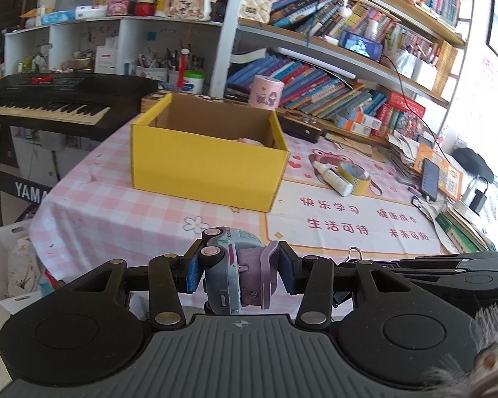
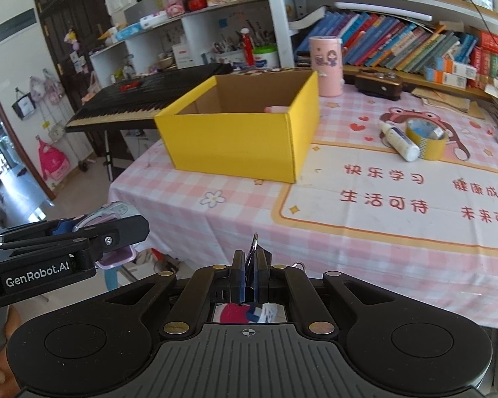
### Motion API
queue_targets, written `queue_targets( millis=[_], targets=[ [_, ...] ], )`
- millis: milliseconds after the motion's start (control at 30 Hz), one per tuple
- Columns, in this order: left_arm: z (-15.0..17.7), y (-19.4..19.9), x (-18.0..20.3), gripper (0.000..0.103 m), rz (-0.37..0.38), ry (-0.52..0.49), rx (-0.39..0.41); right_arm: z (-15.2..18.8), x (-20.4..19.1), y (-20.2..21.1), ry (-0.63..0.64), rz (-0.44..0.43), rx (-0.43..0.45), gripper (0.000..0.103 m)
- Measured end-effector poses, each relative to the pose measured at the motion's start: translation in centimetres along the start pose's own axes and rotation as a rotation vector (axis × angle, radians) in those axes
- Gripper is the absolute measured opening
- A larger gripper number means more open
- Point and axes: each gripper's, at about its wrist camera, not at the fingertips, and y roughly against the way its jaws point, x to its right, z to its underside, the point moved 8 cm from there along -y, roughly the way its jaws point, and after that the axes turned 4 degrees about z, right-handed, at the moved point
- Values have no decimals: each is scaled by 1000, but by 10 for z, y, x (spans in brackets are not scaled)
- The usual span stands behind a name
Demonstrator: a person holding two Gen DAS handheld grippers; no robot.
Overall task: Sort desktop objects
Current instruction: 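Carry the lilac toy and binder clip over the yellow box with both tools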
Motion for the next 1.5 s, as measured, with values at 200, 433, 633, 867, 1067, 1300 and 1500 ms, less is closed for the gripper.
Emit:
queue_targets(
  millis=[200, 433, 633, 867, 1067, 1300, 1500],
  targets=[
    [-5, 1, -12, 43, -24, 23, 18, -9, -10, -7, 34, -18, 3, 5],
    [-20, -10, -23, 43, -45, 32, 38, -30, -12, -20, 49, -38, 32, 5],
    [-52, -30, -31, 43, -68, 27, 73, -71, -11, -37, 56, -66, 84, 5],
    [-105, -68, -35, 43, -80, 0, 113, -131, -5, -60, 71, -103, 151, 5],
    [-146, -117, -37, 43, -114, -28, 112, -182, 4, -94, 103, -109, 189, 5],
    [-175, -186, -54, 43, -168, -56, 49, -228, 17, -155, 148, -102, 170, 5],
    [-177, -250, -69, 43, -229, -108, -62, -250, 12, -214, 222, -123, 89, 5]
  ],
)
